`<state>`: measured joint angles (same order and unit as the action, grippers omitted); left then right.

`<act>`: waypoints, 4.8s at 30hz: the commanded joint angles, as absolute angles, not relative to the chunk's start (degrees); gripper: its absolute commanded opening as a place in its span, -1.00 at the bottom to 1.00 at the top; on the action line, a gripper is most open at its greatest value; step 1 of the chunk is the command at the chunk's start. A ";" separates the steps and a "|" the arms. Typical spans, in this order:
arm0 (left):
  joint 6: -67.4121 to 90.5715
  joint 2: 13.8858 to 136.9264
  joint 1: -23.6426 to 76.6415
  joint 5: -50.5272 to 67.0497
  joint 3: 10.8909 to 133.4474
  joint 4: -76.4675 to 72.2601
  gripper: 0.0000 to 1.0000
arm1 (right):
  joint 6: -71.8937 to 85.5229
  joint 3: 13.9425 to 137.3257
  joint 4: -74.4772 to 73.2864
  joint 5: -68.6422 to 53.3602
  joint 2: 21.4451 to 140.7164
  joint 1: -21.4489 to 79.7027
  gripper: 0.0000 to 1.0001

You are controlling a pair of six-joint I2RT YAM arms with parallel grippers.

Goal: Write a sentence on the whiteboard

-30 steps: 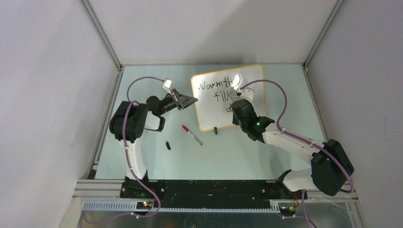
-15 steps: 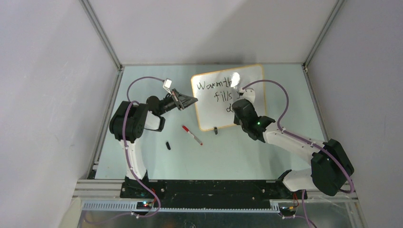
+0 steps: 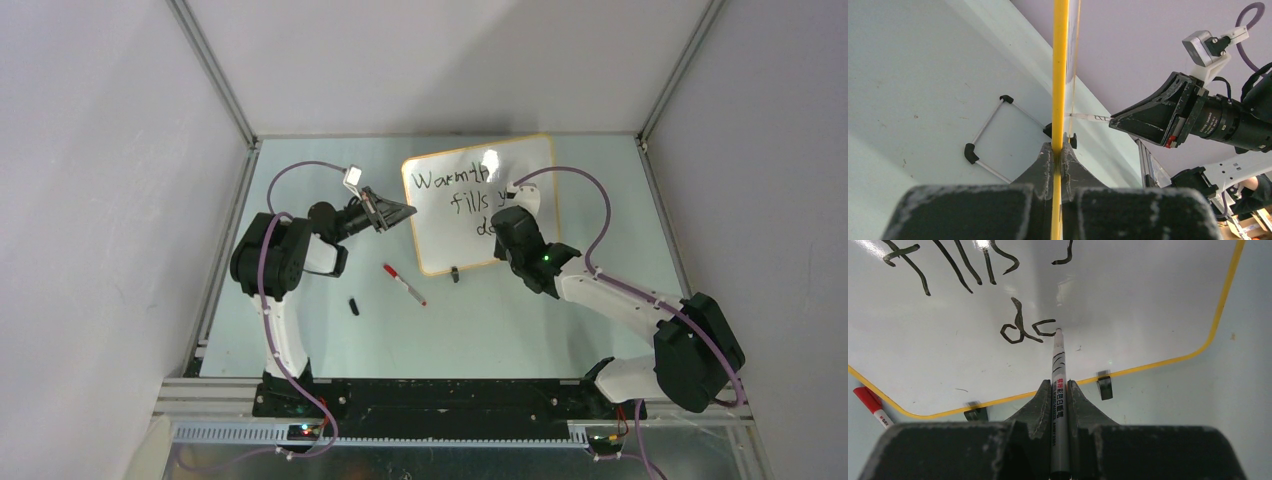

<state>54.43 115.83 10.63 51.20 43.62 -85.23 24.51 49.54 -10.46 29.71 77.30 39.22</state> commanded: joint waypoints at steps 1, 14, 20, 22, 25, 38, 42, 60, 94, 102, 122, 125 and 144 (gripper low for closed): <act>53.87 113.66 11.08 51.86 43.94 -87.54 -1.00 | 23.88 51.15 -6.06 31.15 77.69 38.59 -1.00; 53.79 113.53 11.11 51.89 43.86 -87.54 -1.00 | 22.45 51.15 -4.66 30.29 76.96 38.89 -1.00; 53.70 113.51 11.08 51.86 43.77 -87.54 -1.00 | 23.19 51.15 -7.00 30.99 77.45 38.92 -1.00; 53.70 113.47 11.13 51.90 43.73 -87.54 -1.00 | 23.31 51.20 -7.93 31.00 77.47 38.96 -1.00; 53.70 113.45 11.08 51.88 43.77 -87.54 -1.00 | 23.75 51.16 -9.26 31.08 77.17 39.02 -1.00; 53.65 113.37 11.12 51.86 43.69 -87.54 -1.00 | 24.41 51.22 -11.69 32.01 77.27 39.14 -1.00; 53.61 113.38 11.08 51.91 43.65 -87.54 -1.00 | 24.66 51.20 -12.36 32.73 77.23 39.12 -1.00; 53.61 113.38 11.10 51.78 43.67 -87.54 -1.00 | 19.90 48.54 -3.12 29.44 69.43 40.03 -1.00; 53.53 113.29 11.16 51.81 43.59 -87.54 -1.00 | 21.63 47.29 -4.84 29.28 73.88 36.54 -1.00; 53.44 113.20 11.19 51.79 43.45 -87.53 -1.00 | 22.08 47.26 -5.26 29.63 74.04 36.11 -1.00; 53.35 113.12 11.25 51.85 43.39 -87.57 -1.00 | 22.24 47.28 -5.45 28.10 74.49 36.07 -1.00; 53.35 113.13 11.22 51.77 43.41 -87.56 -1.00 | 21.96 47.28 -5.03 27.45 74.76 36.04 -1.00; 53.40 113.14 11.22 51.90 43.50 -87.54 -1.00 | 24.05 47.28 -7.88 27.10 74.88 34.59 -1.00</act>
